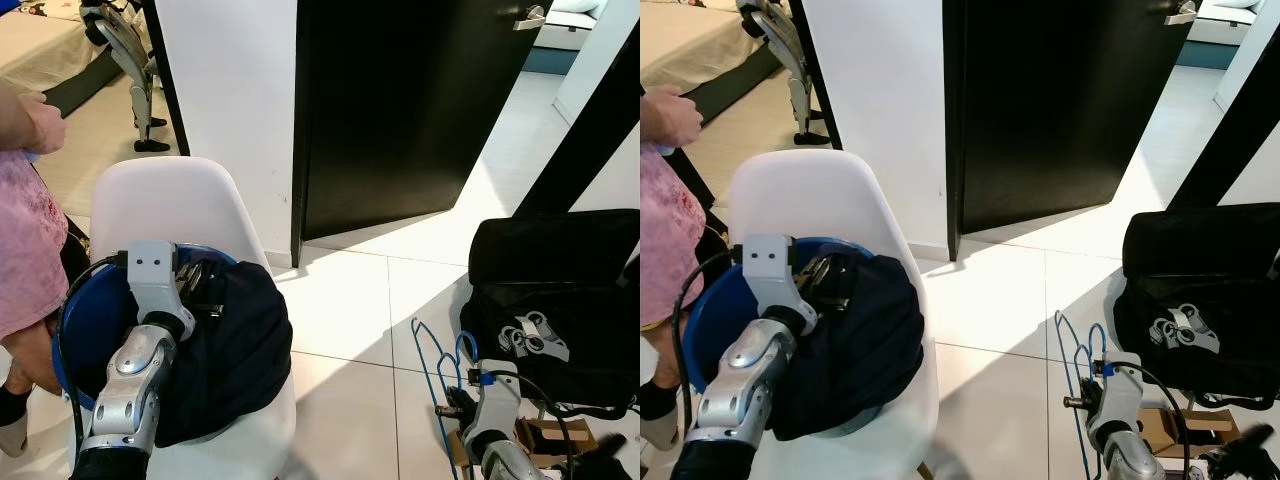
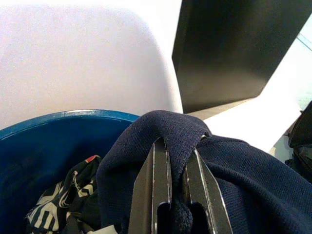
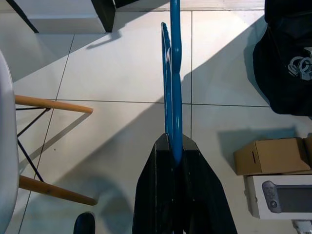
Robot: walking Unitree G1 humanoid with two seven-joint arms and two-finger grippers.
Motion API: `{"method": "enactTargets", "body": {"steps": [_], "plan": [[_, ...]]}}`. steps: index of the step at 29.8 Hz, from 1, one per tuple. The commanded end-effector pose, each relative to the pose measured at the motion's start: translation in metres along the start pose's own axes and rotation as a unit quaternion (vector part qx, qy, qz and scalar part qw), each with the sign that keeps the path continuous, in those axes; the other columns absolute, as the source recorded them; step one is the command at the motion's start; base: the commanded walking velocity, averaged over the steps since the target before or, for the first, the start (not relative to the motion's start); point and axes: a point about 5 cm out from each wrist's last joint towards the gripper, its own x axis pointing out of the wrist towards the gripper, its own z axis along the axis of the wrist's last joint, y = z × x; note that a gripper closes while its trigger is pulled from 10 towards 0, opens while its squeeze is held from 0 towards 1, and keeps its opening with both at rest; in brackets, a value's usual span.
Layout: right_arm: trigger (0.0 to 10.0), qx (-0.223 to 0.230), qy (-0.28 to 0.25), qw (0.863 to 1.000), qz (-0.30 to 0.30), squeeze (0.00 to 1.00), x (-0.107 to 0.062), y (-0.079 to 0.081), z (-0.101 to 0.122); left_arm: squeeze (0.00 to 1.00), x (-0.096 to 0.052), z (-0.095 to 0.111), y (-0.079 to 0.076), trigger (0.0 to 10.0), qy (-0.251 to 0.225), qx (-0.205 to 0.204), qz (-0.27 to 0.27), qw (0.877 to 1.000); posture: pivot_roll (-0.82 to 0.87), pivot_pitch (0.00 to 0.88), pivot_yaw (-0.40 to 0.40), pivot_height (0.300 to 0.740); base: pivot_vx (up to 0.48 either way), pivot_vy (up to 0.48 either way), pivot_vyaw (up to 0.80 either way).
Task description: Hang hanger
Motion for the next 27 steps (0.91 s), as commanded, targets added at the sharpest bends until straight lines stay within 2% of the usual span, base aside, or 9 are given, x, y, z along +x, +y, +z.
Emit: {"method": "enactTargets", "body": {"steps": [1, 4, 18, 22, 27], "plan": [[10.0, 0.011, 0.0, 1.0, -0.004, 0.0, -0.002, -0.001, -0.005, 0.0, -0.004, -0.005, -0.002, 10.0, 0.014, -0.003, -0.005, 1.0, -0.02, 0.129, -0.043, 0.74, 0.0, 0.0, 0.0], [10.0, 0.014, 0.003, 1.0, -0.003, 0.0, 0.0, -0.001, -0.004, 0.0, -0.003, -0.004, -0.007, 10.0, 0.015, -0.007, -0.013, 1.0, -0.02, 0.128, -0.045, 0.74, 0.0, 0.0, 0.0], [10.0, 0.018, 0.011, 1.0, -0.001, 0.0, 0.001, -0.011, -0.003, 0.0, -0.003, -0.002, -0.011, 10.0, 0.019, -0.009, -0.024, 0.999, -0.02, 0.122, -0.046, 0.74, 0.0, 0.0, 0.0], [10.0, 0.017, 0.015, 1.0, 0.001, 0.0, 0.001, -0.012, -0.005, 0.0, -0.003, -0.008, -0.01, 10.0, 0.029, -0.008, -0.024, 0.999, -0.02, 0.117, -0.045, 0.74, 0.0, 0.0, 0.0], [10.0, 0.012, -0.005, 1.0, 0.01, 0.0, 0.0, -0.011, 0.001, 0.0, -0.004, -0.007, -0.01, 10.0, 0.031, -0.009, -0.024, 0.999, -0.02, 0.131, -0.047, 0.74, 0.0, 0.0, 0.0]]}}
